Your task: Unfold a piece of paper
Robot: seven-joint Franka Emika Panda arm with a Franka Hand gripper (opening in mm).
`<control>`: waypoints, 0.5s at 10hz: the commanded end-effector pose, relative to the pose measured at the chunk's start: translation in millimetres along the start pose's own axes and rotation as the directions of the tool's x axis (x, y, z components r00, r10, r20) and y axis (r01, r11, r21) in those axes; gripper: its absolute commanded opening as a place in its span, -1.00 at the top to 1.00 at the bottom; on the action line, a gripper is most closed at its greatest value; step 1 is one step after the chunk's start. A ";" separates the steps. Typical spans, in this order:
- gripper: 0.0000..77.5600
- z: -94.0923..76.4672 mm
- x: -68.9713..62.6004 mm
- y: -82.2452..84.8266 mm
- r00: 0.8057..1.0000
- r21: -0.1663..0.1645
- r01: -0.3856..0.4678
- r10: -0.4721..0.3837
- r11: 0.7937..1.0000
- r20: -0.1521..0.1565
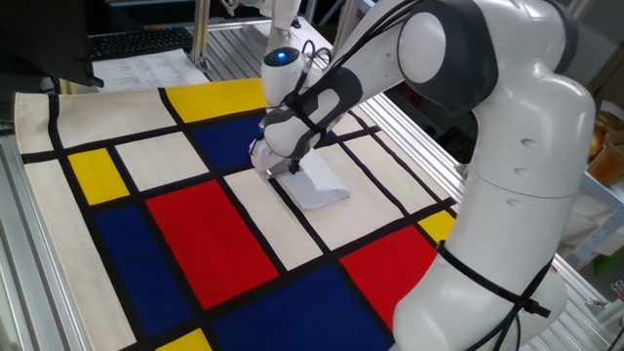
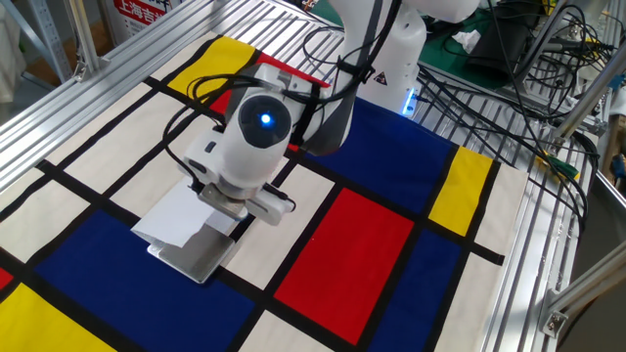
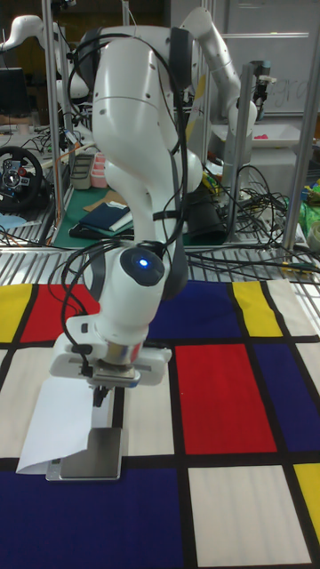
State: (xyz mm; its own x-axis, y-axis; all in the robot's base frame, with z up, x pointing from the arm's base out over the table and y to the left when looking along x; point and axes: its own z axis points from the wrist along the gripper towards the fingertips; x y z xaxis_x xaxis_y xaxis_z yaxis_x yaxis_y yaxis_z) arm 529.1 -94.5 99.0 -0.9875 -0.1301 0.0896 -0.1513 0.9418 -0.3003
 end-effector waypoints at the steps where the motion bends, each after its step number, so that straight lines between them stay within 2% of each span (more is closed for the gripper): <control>1: 1.00 -11.2 1.7 -10.3 1.000 0.059 -0.004 0.004 0.998 -0.006; 3: 1.00 -17.0 2.6 -15.4 1.000 0.081 -0.002 0.002 0.997 -0.010; 5: 1.00 -26.0 7.1 -30.4 1.000 0.095 0.004 -0.002 0.995 -0.013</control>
State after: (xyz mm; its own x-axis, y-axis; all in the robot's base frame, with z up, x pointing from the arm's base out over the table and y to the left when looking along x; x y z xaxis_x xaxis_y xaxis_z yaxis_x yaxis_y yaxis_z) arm 528.4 -106.0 121.9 -0.9871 -0.1245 0.1006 -0.1536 0.9135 -0.3768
